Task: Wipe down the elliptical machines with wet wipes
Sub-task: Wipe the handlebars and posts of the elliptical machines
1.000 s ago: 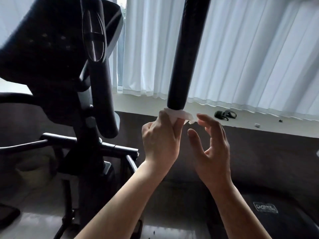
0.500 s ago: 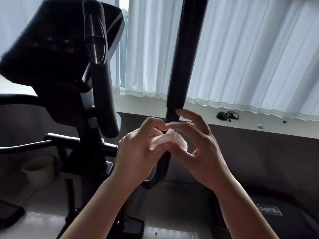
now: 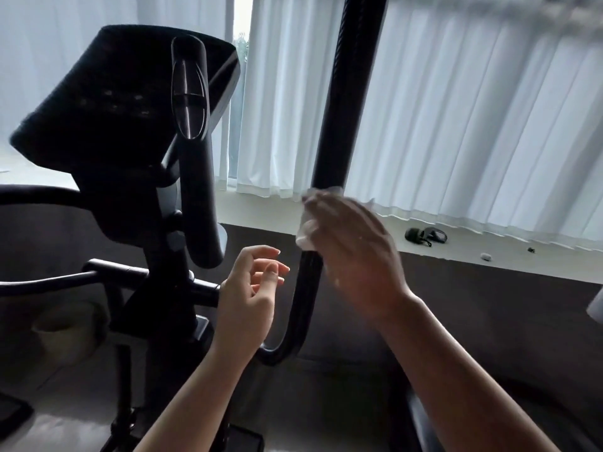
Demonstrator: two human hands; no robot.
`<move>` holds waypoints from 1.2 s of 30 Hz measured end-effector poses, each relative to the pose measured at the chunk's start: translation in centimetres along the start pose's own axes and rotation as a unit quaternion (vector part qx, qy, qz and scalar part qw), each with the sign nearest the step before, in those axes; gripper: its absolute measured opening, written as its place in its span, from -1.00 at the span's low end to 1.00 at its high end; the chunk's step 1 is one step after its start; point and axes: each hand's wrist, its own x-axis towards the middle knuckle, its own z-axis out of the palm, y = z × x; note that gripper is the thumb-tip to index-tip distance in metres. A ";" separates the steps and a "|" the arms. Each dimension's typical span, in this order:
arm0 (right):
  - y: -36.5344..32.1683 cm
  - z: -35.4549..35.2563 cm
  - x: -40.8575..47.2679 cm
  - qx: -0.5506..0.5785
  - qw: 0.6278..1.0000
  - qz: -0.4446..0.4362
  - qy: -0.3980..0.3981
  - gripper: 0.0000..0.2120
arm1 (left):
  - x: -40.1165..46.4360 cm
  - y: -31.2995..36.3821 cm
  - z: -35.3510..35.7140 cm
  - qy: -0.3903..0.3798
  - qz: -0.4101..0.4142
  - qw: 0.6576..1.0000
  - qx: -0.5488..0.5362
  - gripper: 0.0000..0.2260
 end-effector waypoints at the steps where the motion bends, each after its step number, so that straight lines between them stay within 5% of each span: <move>1: 0.1 1.1 -0.7 -0.041 0.996 -0.055 -0.065 -0.96 | -0.1 0.0 -0.2 0.010 0.004 1.000 -0.001 -0.74; 5: -0.1 1.8 -4.5 -0.052 0.982 -0.101 -0.154 -0.89 | -0.3 0.0 -1.7 0.011 0.016 1.000 0.008 -0.77; 10: -4.1 0.3 -7.9 0.133 0.952 -0.032 -0.273 -0.87 | -0.7 0.0 -2.2 0.011 0.035 0.999 0.008 -0.76; 16: -2.6 -2.3 -1.8 0.160 0.973 0.131 -0.104 -0.89 | 1.3 1.9 -2.2 0.045 0.144 0.988 0.032 -0.88; 19: 0.3 -1.7 1.7 0.122 0.977 0.174 -0.033 -0.96 | 3.4 3.1 -2.2 0.052 0.274 0.954 0.107 -0.90; 22: 2.3 -0.5 2.7 0.092 0.982 0.162 -0.017 -0.70 | 5.9 3.9 -2.7 0.090 0.380 0.889 0.241 -0.81; 25: 2.6 -0.2 0.4 0.026 0.993 0.089 -0.077 -0.56 | 8.2 2.9 -4.0 0.146 0.423 0.798 0.404 -0.72; 28: 2.5 0.1 -2.1 0.059 0.992 0.088 -0.067 -0.64 | 9.8 0.6 -4.8 0.159 0.436 0.749 0.473 -0.61; 31: 2.8 0.4 -1.7 0.092 0.992 0.039 -0.083 -0.75 | 10.5 -0.1 -4.8 0.164 0.472 0.747 0.440 -0.57; 33: 4.1 0.5 -0.4 0.014 0.994 -0.043 -0.102 -0.75 | 10.5 -0.2 -4.8 0.165 0.477 0.753 0.422 -0.56; 36: 6.9 -0.4 4.7 -0.028 0.993 -0.034 -0.109 -0.71 | 10.5 -0.4 -4.7 0.157 0.471 0.757 0.424 -0.51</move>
